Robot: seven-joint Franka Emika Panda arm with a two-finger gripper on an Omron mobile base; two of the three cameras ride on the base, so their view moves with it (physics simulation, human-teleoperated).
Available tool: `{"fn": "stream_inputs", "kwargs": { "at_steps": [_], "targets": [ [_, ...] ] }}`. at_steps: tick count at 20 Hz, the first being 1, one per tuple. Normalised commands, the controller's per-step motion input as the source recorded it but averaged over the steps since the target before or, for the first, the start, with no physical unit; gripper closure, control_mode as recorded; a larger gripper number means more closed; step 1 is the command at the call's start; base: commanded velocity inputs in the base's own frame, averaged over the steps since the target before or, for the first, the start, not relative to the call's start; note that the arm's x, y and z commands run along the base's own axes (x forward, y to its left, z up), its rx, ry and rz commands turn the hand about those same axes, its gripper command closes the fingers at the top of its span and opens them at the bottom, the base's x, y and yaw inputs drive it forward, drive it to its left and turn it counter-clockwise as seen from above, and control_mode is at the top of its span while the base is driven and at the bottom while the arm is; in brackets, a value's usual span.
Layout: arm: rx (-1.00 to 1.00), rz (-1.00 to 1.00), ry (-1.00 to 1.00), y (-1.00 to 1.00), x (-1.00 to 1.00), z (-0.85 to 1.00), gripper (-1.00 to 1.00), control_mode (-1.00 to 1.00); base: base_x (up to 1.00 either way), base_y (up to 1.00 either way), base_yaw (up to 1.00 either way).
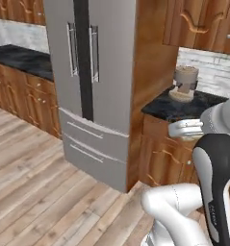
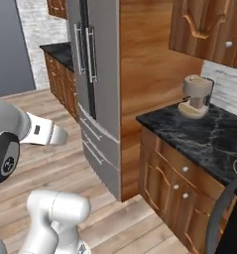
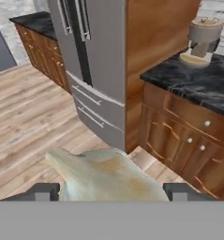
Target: Pick the garlic from the microwave and place it on plate located on the counter.
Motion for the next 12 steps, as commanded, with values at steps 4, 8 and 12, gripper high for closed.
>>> {"fn": "stream_inputs", "kwargs": {
  "at_steps": [4, 8, 12],
  "targets": [
    [0.0, 0.0, 0.0, 0.0, 0.0, 0.0, 1.0, 1.0, 0.27, 0.25, -0.83],
    [0.0, 0.0, 0.0, 0.0, 0.0, 0.0, 1.0, 1.0, 0.37, 0.31, -0.8],
    [0.0, 0.0, 0.0, 0.0, 0.0, 0.0, 1.0, 1.0, 0.5, 0.3, -0.75]
  ]
}}
